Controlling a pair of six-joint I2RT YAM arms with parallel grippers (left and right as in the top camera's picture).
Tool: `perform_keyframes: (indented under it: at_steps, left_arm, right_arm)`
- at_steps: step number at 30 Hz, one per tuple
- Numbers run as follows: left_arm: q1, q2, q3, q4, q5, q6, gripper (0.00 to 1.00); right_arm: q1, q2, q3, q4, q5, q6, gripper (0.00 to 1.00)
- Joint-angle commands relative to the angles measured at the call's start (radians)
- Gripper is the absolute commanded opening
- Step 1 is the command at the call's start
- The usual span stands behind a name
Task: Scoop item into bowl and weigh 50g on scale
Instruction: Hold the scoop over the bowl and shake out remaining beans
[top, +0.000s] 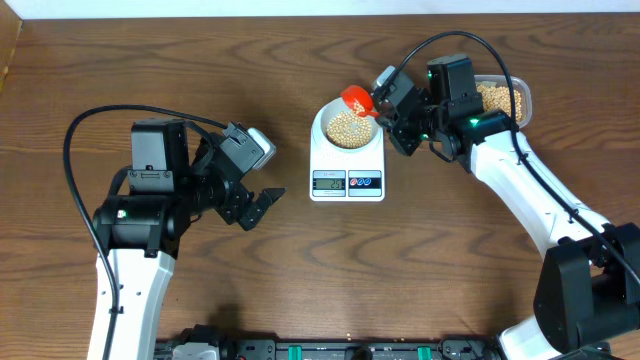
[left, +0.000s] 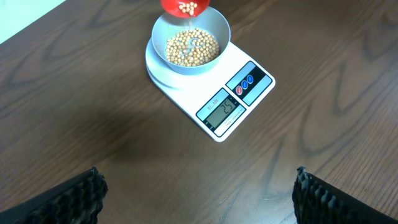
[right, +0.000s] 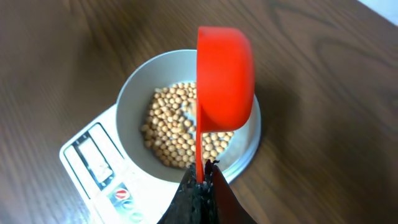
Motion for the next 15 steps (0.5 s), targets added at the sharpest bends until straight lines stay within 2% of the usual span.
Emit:
perform_keyframes:
  at_steps: [1, 15]
  left_arm:
    - [0.005, 0.003, 0.019, 0.0, 0.002, 0.013, 0.98]
    - [0.005, 0.003, 0.019, 0.0, 0.002, 0.013, 0.98]
  right_arm:
    - [0.013, -0.026, 0.001, 0.004, 0.033, -0.044, 0.01]
    - [0.012, -0.025, 0.001, 0.029, 0.035, -0.044, 0.01]
